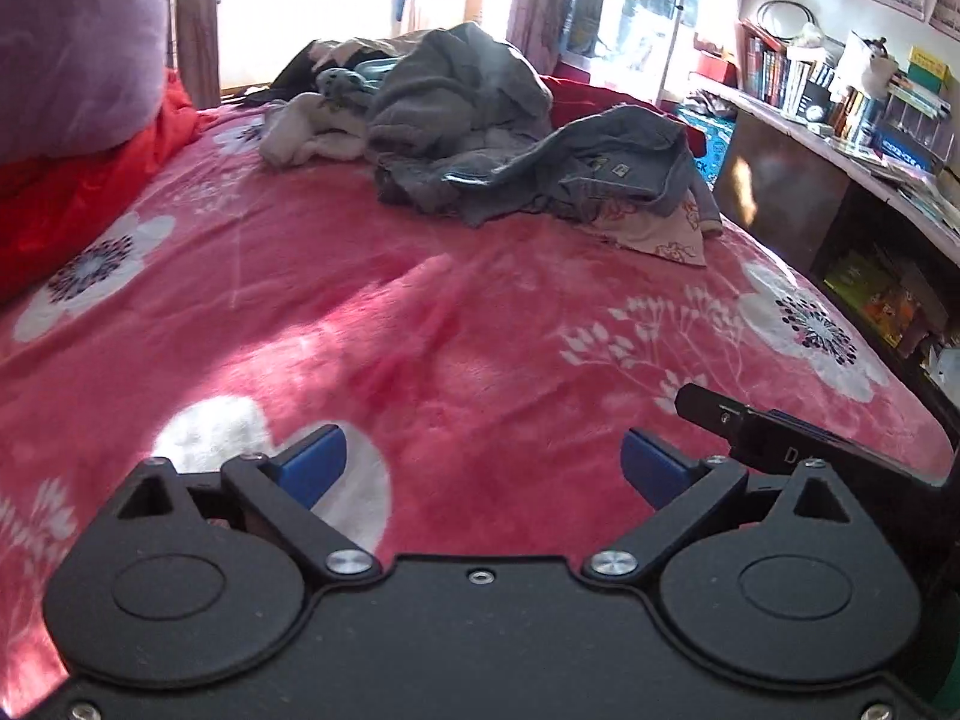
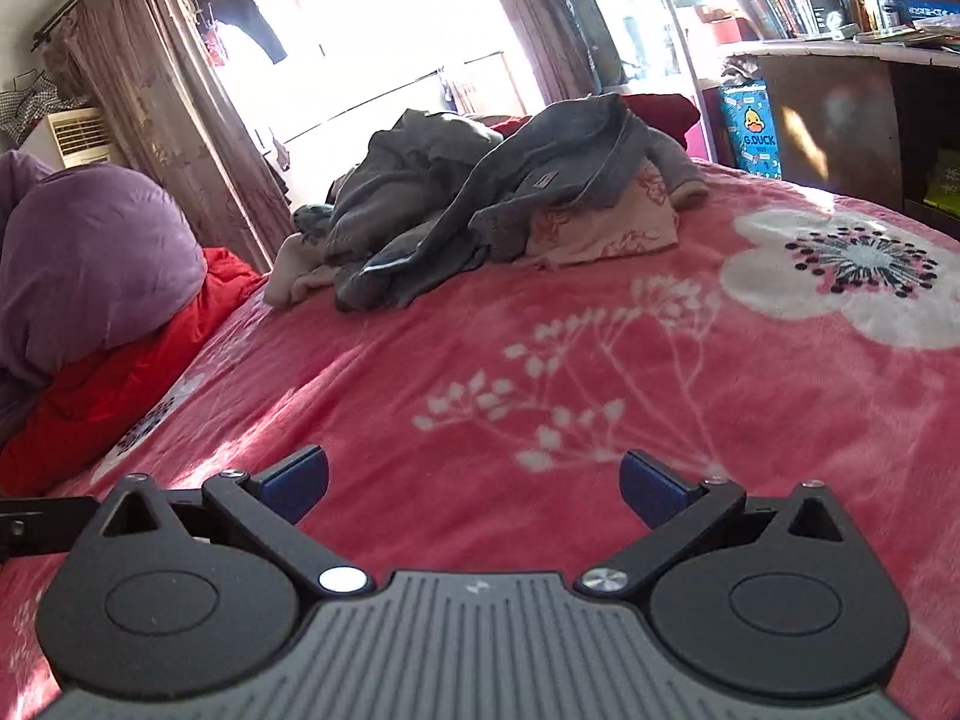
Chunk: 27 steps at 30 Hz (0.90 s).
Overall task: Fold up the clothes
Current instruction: 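Move both tools toward the pile of denim clothes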
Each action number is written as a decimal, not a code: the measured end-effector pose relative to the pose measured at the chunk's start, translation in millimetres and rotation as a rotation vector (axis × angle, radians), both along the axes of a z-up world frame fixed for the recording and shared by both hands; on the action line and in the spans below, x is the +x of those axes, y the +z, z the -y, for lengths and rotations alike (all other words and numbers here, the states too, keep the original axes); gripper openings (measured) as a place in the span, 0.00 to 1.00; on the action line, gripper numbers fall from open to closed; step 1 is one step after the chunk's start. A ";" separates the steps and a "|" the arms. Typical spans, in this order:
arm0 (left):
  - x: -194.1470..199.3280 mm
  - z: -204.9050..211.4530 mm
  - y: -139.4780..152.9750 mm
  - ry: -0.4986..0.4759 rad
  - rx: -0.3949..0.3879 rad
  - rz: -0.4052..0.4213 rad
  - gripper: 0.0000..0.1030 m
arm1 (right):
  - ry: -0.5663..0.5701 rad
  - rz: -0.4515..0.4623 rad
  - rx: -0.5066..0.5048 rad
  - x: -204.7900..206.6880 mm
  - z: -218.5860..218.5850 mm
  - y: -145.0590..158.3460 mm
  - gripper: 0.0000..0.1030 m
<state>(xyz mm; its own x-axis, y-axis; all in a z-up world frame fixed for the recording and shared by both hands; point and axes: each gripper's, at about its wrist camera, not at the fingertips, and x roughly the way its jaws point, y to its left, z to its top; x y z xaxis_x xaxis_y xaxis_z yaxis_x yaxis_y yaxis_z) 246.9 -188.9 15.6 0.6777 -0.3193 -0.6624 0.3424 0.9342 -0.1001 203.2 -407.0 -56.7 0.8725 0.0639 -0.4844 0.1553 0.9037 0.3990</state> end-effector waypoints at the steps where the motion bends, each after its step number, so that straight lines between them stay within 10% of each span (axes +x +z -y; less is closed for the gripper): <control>1: 11.3 11.5 -1.7 -0.007 0.006 0.014 0.94 | -0.023 -0.008 0.039 4.6 9.8 -3.2 1.00; 20: 241.9 177.4 -19.7 0.099 -0.247 -0.059 0.77 | -0.253 -0.015 0.282 35.8 99.9 -28.1 1.00; 24: 274.0 179.0 -45.4 0.198 -0.292 -0.140 0.62 | -0.243 -0.028 0.244 37.5 99.7 -30.7 1.00; 27: 279.7 172.5 -57.2 0.192 -0.374 -0.197 0.24 | -0.235 -0.029 0.242 37.8 101.9 -31.8 1.00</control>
